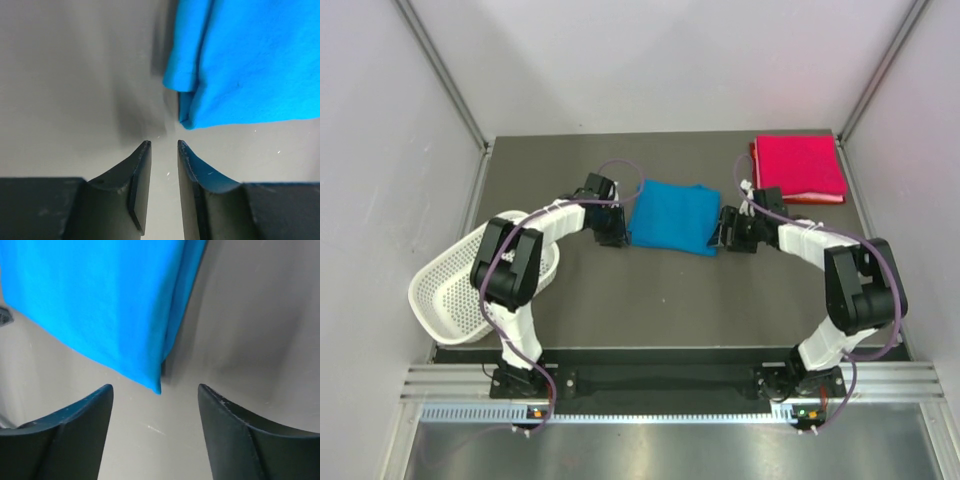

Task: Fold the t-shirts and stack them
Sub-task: Fold the tshirt

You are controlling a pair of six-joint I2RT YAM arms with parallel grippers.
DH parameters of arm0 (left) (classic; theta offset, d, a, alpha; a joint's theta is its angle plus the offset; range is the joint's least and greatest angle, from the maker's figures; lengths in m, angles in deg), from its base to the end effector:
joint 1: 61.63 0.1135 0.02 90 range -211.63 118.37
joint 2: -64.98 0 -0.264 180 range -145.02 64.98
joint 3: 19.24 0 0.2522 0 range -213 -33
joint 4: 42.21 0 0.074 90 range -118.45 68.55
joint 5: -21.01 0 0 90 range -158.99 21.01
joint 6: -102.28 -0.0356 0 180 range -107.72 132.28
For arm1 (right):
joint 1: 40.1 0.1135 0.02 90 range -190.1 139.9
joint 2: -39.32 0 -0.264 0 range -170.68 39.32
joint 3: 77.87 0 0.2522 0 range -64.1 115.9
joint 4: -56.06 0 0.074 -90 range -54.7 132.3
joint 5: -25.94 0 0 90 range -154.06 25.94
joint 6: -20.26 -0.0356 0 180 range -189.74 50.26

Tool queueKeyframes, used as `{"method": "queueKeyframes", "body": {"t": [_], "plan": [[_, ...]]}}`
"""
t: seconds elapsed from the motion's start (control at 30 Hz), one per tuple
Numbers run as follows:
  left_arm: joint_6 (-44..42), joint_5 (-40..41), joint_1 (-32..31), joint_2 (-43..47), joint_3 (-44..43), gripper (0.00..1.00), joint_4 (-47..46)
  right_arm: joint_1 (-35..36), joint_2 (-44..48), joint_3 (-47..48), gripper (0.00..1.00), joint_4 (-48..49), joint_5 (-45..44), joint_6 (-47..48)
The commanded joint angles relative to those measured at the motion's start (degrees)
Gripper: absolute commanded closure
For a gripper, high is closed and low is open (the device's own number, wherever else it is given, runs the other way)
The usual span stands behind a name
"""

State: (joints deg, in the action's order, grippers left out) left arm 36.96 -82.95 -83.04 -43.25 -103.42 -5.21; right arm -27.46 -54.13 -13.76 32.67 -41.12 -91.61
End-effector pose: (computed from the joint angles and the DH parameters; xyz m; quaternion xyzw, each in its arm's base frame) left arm 0.3557 -0.1487 0.1665 0.0029 0.9616 -0.2054 0.1822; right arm 0.3096 0.0837 0.1685 0.0114 0.9308 0.2728 0.2432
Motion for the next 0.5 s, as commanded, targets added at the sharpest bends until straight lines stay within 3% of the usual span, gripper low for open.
{"method": "queueKeyframes", "body": {"t": [0.0, 0.3, 0.47], "plan": [[-1.48, 4.2, 0.32, 3.72, -6.2, 0.66, 6.36, 0.01, -0.23, 6.15, 0.3, -1.36, -5.09, -0.72], [-6.66, -1.67, 0.4, 8.99, -15.54, 0.66, 15.42, -0.25, -14.64, 21.62, 0.27, -0.74, -8.35, -2.56], [-7.64, -4.5, 0.32, 12.15, -13.1, 0.66, 16.49, -0.16, -22.02, 28.21, 0.27, -1.88, -10.11, -1.43]]}}
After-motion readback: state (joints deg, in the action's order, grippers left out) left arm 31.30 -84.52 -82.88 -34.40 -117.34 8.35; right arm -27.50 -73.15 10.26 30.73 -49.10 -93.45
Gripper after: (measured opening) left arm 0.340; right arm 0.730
